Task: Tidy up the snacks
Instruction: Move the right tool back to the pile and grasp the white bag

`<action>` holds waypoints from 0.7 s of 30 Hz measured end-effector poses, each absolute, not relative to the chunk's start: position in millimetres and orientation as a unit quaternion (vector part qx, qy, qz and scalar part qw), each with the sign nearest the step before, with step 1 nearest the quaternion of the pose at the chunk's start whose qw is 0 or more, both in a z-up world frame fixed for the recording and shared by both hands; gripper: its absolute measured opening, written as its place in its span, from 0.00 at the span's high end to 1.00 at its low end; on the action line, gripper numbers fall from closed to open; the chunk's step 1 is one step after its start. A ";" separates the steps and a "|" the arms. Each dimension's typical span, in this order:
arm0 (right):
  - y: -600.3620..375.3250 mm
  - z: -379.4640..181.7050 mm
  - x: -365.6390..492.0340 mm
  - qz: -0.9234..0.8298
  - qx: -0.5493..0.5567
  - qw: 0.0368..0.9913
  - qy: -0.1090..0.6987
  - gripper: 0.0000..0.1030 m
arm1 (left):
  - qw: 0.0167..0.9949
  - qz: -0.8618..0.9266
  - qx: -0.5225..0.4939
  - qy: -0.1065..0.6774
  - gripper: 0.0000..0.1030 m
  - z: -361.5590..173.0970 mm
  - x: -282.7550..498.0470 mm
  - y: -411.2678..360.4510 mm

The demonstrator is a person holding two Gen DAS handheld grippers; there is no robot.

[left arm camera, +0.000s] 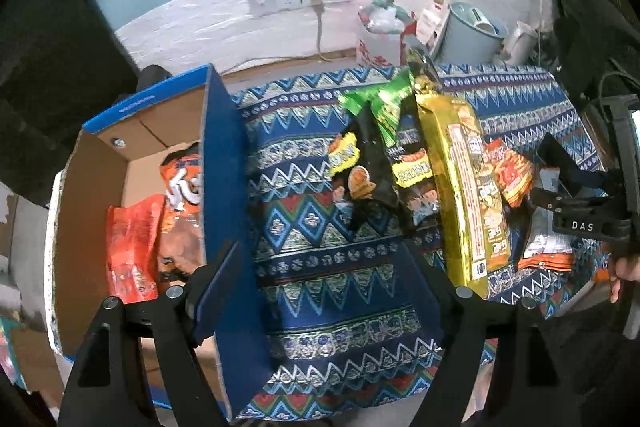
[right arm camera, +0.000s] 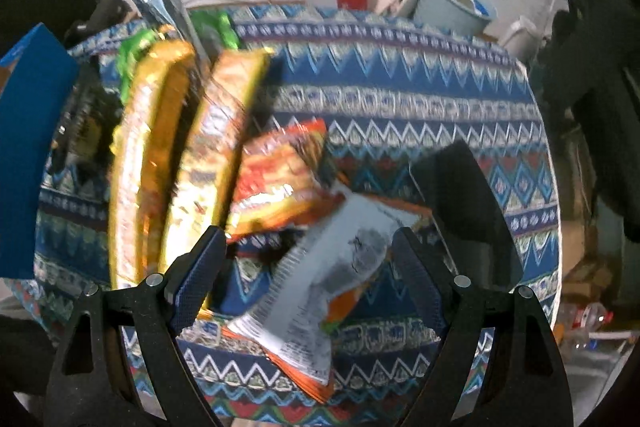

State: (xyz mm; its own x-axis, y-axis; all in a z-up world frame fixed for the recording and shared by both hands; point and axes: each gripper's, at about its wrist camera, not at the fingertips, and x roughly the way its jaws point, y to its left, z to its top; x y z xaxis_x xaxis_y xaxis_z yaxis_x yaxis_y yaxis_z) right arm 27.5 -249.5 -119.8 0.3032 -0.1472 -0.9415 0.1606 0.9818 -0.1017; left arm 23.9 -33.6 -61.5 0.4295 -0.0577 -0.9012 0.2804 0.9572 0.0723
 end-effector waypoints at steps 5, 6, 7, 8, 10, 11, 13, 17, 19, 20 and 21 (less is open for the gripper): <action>-255.1 -139.3 24.4 -0.099 0.016 0.793 0.601 0.18 | 0.829 -0.107 0.108 0.539 0.22 -75.1 26.0 -43.7; -256.7 -143.9 24.9 -0.099 0.017 0.789 0.606 0.18 | 0.827 -0.106 0.111 0.541 0.22 -77.6 26.4 -45.3; -258.7 -147.8 25.3 -0.099 0.018 0.785 0.611 0.18 | 0.825 -0.105 0.114 0.543 0.22 -80.1 27.2 -47.0; -261.1 -151.1 25.3 -0.102 0.023 0.783 0.614 0.18 | 0.823 -0.104 0.116 0.546 0.22 -82.9 28.5 -48.3; -266.3 -156.6 25.2 -0.103 0.033 0.778 0.618 0.18 | 0.820 -0.103 0.113 0.552 0.22 -85.6 30.8 -49.6; -268.8 -159.4 25.3 -0.103 0.038 0.776 0.621 0.18 | 0.818 -0.104 0.109 0.555 0.22 -86.7 32.4 -50.1; -274.0 -165.5 24.6 -0.100 0.050 0.770 0.628 0.19 | 0.816 -0.104 0.103 0.559 0.22 -87.9 36.6 -51.2; -281.3 -170.5 22.5 -0.086 0.068 0.764 0.635 0.46 | 0.817 -0.099 0.088 0.562 0.22 -86.7 47.2 -51.3; -283.6 -167.1 21.0 -0.080 0.062 0.768 0.632 0.58 | 0.817 -0.097 0.072 0.563 0.22 -86.2 54.1 -51.1; -286.0 -164.0 20.0 -0.082 0.059 0.772 0.628 0.61 | 0.817 -0.097 0.065 0.565 0.22 -86.3 56.8 -51.2; -287.8 -161.0 19.1 -0.083 0.057 0.775 0.623 0.66 | 0.817 -0.097 0.059 0.566 0.22 -86.8 59.7 -51.2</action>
